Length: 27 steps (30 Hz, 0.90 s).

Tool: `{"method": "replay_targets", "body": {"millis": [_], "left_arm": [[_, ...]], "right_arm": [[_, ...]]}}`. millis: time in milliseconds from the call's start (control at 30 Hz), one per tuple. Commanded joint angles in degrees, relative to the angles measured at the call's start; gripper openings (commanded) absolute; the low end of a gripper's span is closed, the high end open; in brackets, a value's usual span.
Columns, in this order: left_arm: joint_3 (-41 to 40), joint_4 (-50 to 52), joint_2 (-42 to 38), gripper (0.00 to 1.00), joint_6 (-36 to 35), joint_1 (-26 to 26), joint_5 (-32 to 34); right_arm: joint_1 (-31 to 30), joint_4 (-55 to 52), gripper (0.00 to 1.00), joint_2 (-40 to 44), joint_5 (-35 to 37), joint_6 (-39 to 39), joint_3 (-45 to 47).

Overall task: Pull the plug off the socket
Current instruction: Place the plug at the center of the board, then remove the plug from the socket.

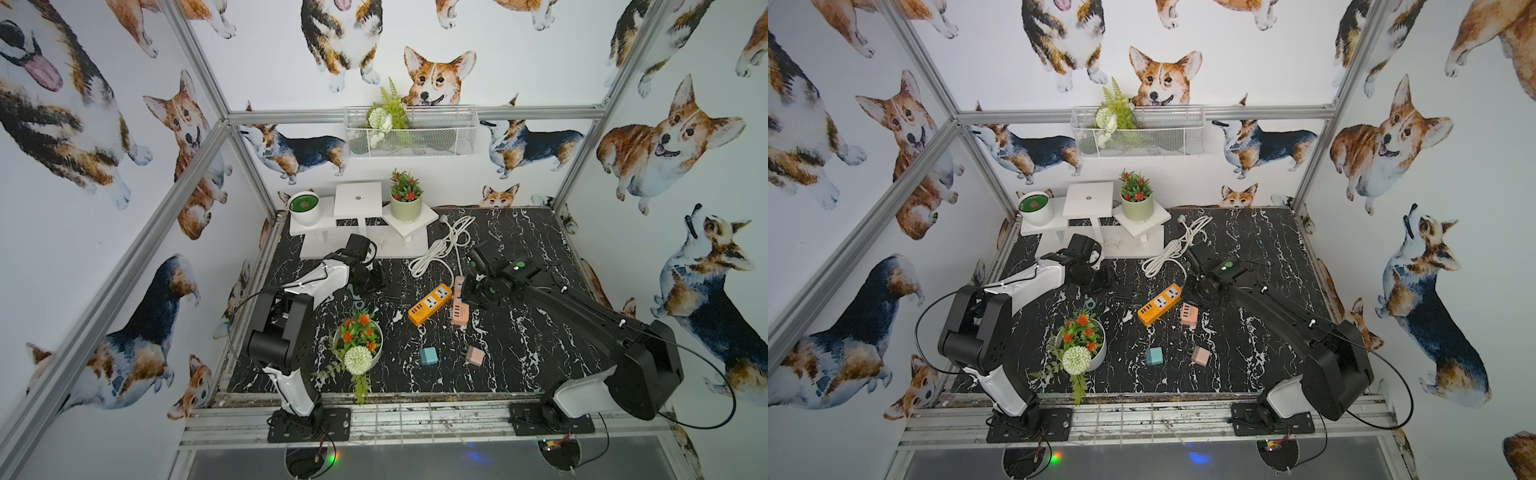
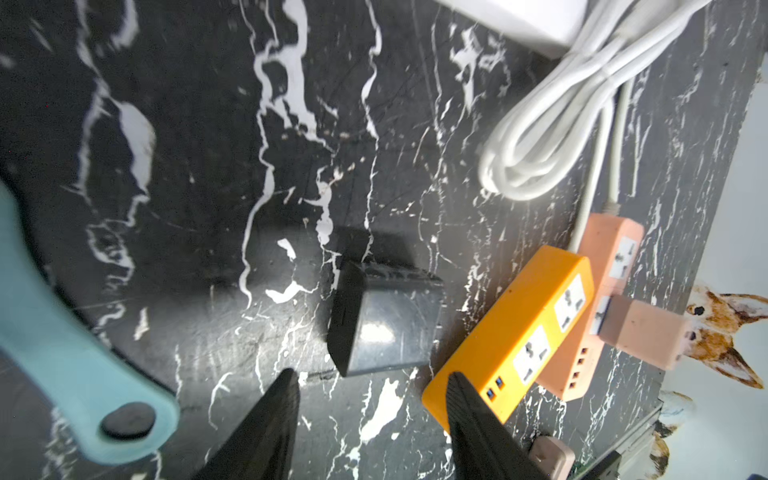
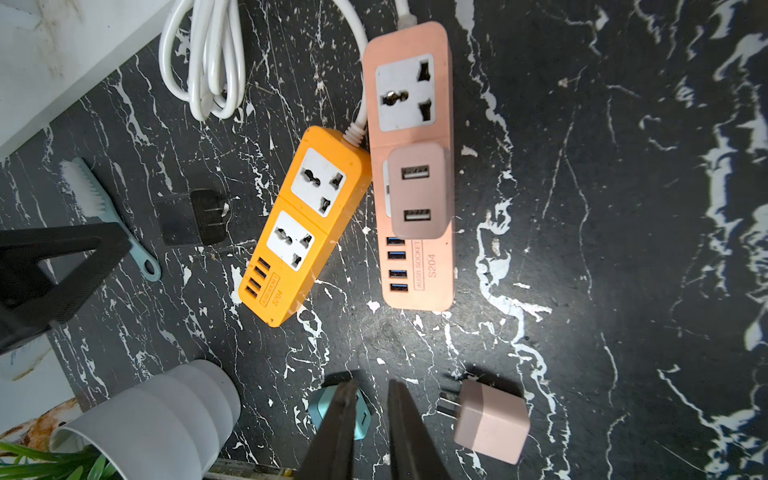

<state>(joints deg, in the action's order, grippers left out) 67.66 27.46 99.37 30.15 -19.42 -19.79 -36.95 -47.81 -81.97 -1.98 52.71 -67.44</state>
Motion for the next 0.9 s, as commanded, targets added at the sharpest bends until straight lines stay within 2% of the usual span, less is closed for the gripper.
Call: {"method": "replay_targets", "body": {"millis": [0, 133, 167, 333, 400, 433, 567, 867], "left_arm": [[5.43, 6.32, -2.64, 0.58, -1.42, -2.06, 4.95], [10.9, 7.94, -3.58, 0.59, 0.78, -10.39, 5.59], [11.31, 6.9, -3.57, 0.59, 2.46, -13.8, 5.54], [8.4, -1.63, -2.67, 0.6, 11.88, -27.56, 8.51], [9.66, -1.12, -0.11, 0.57, 13.71, -31.46, 10.82], [10.69, -0.56, 1.89, 0.51, 15.0, -33.01, 12.72], [14.38, 2.03, 7.84, 0.47, 16.12, -36.23, 16.48], [18.55, 3.22, 15.32, 0.4, 17.52, -36.88, 18.72]], "right_arm": [[1.3, -5.5, 0.23, 0.1, 2.84, -1.63, -2.3], [4.12, -11.05, 0.31, -1.59, 3.57, -2.43, -5.29], [4.78, -12.0, 0.32, -1.93, 3.98, -2.71, -5.91], [8.12, -14.13, 0.34, -3.68, 3.65, -3.19, -7.96], [9.0, -15.62, 0.35, -5.27, 3.95, -3.82, -9.52], [9.54, -16.65, 0.35, -6.55, 3.78, -4.14, -10.7], [10.22, -17.54, 0.35, -9.56, 3.14, -5.01, -12.87], [11.59, -16.22, 0.36, -15.06, -0.79, -4.81, -15.55]]}}
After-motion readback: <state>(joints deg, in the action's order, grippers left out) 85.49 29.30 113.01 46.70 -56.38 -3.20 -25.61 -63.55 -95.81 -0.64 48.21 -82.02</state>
